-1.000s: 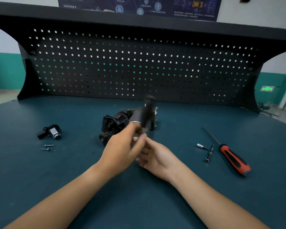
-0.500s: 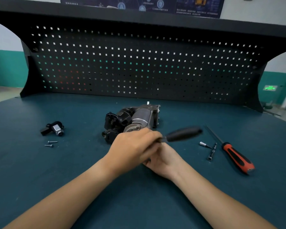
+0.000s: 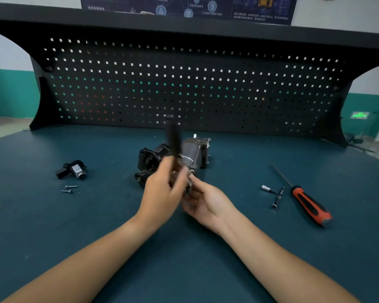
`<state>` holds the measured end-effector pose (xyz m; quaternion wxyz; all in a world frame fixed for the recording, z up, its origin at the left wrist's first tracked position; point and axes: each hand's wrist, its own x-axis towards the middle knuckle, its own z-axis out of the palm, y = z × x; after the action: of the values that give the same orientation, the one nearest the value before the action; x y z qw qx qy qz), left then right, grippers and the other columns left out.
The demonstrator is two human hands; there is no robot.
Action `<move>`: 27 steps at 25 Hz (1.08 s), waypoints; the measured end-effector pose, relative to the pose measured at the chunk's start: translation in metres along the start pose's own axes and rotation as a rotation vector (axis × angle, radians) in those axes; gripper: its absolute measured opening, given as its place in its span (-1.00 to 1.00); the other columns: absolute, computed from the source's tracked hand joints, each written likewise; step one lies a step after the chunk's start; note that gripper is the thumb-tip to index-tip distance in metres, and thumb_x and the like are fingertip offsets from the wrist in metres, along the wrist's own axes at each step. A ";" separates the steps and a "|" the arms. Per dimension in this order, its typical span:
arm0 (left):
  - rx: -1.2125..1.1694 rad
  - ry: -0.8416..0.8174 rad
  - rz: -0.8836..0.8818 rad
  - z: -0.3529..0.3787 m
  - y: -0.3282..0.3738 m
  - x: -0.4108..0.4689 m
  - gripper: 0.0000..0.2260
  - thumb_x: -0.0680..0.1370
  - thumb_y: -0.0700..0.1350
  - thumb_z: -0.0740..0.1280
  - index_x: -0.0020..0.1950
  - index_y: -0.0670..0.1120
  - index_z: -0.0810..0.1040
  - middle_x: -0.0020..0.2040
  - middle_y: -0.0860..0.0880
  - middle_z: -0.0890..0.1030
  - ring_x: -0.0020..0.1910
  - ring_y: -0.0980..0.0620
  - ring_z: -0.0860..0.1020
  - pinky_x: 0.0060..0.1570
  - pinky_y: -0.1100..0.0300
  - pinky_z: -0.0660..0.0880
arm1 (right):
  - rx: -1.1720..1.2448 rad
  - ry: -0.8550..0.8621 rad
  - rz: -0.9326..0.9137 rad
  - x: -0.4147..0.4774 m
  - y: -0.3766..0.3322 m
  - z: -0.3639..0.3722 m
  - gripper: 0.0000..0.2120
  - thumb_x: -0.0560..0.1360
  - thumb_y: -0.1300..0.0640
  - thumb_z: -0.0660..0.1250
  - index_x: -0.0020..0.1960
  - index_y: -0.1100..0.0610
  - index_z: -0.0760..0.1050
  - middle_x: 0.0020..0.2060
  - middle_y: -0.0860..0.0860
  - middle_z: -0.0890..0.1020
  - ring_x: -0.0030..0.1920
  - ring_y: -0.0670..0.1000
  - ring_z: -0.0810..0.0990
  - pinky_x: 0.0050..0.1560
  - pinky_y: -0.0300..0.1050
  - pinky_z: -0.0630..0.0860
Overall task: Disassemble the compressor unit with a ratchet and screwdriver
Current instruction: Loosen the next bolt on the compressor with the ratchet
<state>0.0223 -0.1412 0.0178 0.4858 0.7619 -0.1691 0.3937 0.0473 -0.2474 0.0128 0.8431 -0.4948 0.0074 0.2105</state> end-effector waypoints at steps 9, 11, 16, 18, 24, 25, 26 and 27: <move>-0.246 0.041 -0.384 -0.004 -0.006 0.003 -0.87 0.61 -0.18 0.20 -0.14 -0.05 0.37 -0.41 0.06 0.59 -0.56 0.17 0.46 -0.49 0.32 0.42 | -0.006 -0.104 0.053 -0.001 -0.001 0.000 -0.78 0.58 0.03 0.13 -0.03 0.07 0.52 -0.28 -0.01 0.65 -0.28 -0.06 0.63 -0.19 -0.13 0.47; -0.363 0.121 -0.510 -0.002 -0.006 0.005 -0.85 0.62 -0.19 0.15 -0.15 -0.08 0.34 -0.47 0.01 0.53 -0.61 0.18 0.42 -0.55 0.38 0.35 | 0.000 -0.110 0.045 -0.001 -0.001 0.001 -0.77 0.59 0.06 0.11 -0.06 0.08 0.52 -0.28 -0.01 0.65 -0.24 -0.05 0.62 -0.14 -0.12 0.45; 0.096 -0.084 0.073 -0.006 0.000 -0.001 -0.87 0.57 -0.18 0.28 -0.10 0.05 0.42 -0.31 0.03 0.59 -0.47 0.15 0.52 -0.44 0.28 0.46 | -0.034 -0.052 0.017 0.000 -0.004 -0.002 -0.82 0.57 0.14 0.15 -0.08 0.09 0.52 -0.28 -0.03 0.64 -0.20 -0.05 0.56 -0.15 -0.17 0.40; 0.472 -0.161 0.488 -0.007 -0.001 0.003 -0.90 0.52 -0.10 0.24 0.01 -0.03 0.47 -0.26 -0.01 0.61 -0.40 -0.02 0.57 -0.51 0.19 0.48 | -0.057 -0.031 0.020 0.002 -0.004 -0.003 -0.80 0.56 0.22 0.10 -0.10 0.09 0.49 -0.29 -0.03 0.63 -0.24 -0.08 0.57 -0.20 -0.21 0.42; 0.097 -0.134 -0.074 -0.004 0.001 -0.001 -0.94 0.54 -0.13 0.26 -0.11 0.02 0.45 -0.28 0.09 0.57 -0.42 0.16 0.50 -0.37 0.27 0.44 | -0.100 -0.084 0.050 0.001 -0.001 -0.003 -0.78 0.58 0.04 0.15 -0.12 0.05 0.54 -0.35 -0.06 0.63 -0.31 -0.09 0.58 -0.15 -0.18 0.42; -0.097 -0.068 -0.306 -0.001 -0.002 -0.001 -0.88 0.56 -0.18 0.23 -0.13 0.02 0.40 -0.32 0.04 0.55 -0.50 0.18 0.47 -0.41 0.28 0.43 | -0.085 -0.106 0.052 0.001 -0.001 -0.003 -0.76 0.58 0.01 0.14 -0.11 0.05 0.53 -0.37 -0.05 0.63 -0.34 -0.09 0.58 -0.13 -0.16 0.41; -0.292 0.004 -0.504 0.001 -0.005 0.001 -0.87 0.59 -0.21 0.19 -0.13 -0.01 0.37 -0.33 -0.02 0.53 -0.57 0.18 0.44 -0.46 0.27 0.42 | -0.071 -0.118 0.050 0.000 -0.002 -0.003 -0.76 0.58 0.01 0.13 -0.11 0.06 0.53 -0.38 -0.04 0.63 -0.36 -0.09 0.59 -0.11 -0.14 0.41; -0.421 0.063 -0.629 0.002 -0.005 0.004 -0.87 0.60 -0.22 0.16 -0.12 -0.05 0.36 -0.34 -0.06 0.51 -0.60 0.17 0.41 -0.51 0.28 0.40 | -0.065 -0.118 0.043 0.000 -0.003 -0.003 -0.76 0.58 0.03 0.13 -0.12 0.07 0.52 -0.38 -0.04 0.63 -0.34 -0.09 0.59 -0.11 -0.13 0.41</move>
<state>0.0294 -0.1400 0.0172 0.7337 0.6477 0.0111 0.2050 0.0486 -0.2514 0.0134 0.8207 -0.5084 -0.0384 0.2577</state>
